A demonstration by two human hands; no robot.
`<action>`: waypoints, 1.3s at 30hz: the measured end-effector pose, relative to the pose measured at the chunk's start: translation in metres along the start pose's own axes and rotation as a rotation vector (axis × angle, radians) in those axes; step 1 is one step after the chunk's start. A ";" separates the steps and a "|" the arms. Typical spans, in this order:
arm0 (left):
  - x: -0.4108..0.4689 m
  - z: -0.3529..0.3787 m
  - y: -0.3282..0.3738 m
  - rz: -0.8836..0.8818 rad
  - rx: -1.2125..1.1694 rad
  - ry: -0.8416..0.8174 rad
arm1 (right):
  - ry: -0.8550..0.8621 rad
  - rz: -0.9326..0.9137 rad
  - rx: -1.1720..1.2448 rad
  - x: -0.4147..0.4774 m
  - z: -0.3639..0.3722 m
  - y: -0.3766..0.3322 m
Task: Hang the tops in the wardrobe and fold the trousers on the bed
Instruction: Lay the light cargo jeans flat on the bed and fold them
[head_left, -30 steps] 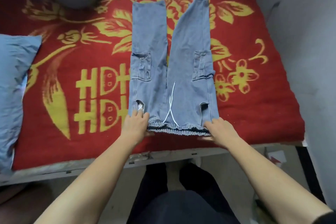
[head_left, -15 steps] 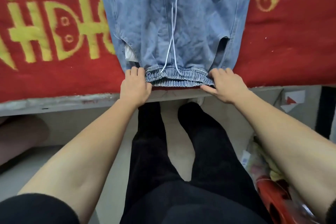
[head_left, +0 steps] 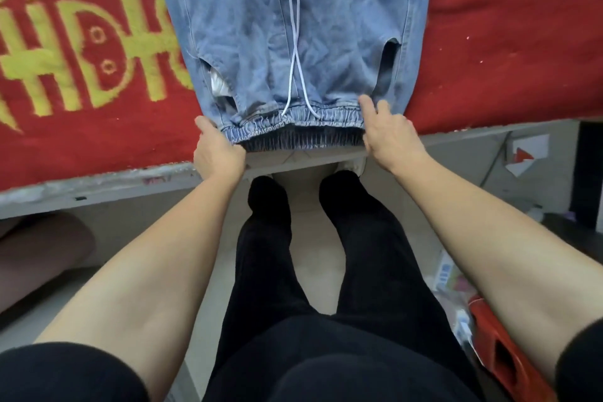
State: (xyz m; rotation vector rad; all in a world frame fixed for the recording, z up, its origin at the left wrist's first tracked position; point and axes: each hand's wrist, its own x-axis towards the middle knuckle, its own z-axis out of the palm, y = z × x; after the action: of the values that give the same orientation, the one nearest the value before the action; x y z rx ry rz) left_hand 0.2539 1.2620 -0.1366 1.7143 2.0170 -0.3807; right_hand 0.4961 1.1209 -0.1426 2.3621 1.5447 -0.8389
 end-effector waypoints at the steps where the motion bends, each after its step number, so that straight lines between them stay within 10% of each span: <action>1: -0.005 -0.003 -0.003 0.072 0.036 0.050 | 0.038 0.002 0.074 -0.005 -0.001 0.003; 7: -0.009 -0.019 -0.048 0.564 0.498 -0.030 | 0.211 -0.064 0.049 -0.059 0.015 0.033; 16: 0.008 -0.007 -0.025 0.398 0.776 -0.463 | -0.542 0.040 0.043 -0.035 0.039 0.003; 24: -0.009 0.003 0.067 0.845 0.163 -0.210 | 0.236 0.613 0.615 0.030 -0.021 0.056; 39: -0.078 0.091 0.158 0.777 0.199 -0.337 | 0.271 0.465 0.529 0.107 -0.045 0.096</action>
State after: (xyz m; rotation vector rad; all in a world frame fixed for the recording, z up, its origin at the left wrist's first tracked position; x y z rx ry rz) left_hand 0.4326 1.1800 -0.1613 2.2096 0.9971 -0.5546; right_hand 0.6290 1.1827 -0.1792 3.1450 0.8312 -0.9208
